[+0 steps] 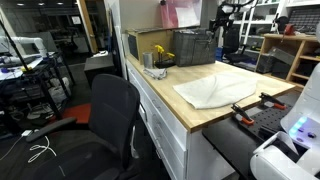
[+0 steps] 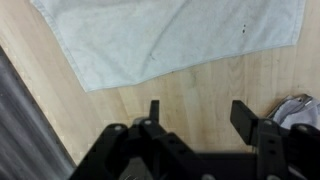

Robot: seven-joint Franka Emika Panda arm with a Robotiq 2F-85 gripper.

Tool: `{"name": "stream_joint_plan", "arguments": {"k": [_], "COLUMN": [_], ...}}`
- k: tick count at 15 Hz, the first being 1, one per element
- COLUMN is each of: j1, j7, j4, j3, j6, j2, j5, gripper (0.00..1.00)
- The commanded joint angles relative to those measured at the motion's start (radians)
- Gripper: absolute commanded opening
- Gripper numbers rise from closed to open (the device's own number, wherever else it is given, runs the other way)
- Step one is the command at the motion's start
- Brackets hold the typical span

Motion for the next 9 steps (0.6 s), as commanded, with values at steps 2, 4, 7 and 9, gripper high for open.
{"name": "stream_joint_plan", "arguments": {"k": [2,4,7,9], "j1": [0.007,0.008,0.006,0.008], "j7": [0.095,0.116,0.149,0.119], "j4": [-0.07,-0.087,-0.115,-0.073], "j3": [0.007,0.009,0.01,0.007], "j6": [0.026,0.028,0.035,-0.012], "j2": [-0.057,-0.072,-0.1,-0.058], "j5": [-0.08,-0.089,-0.083,-0.056], "gripper": [1.0,1.0,1.0,1.0]}}
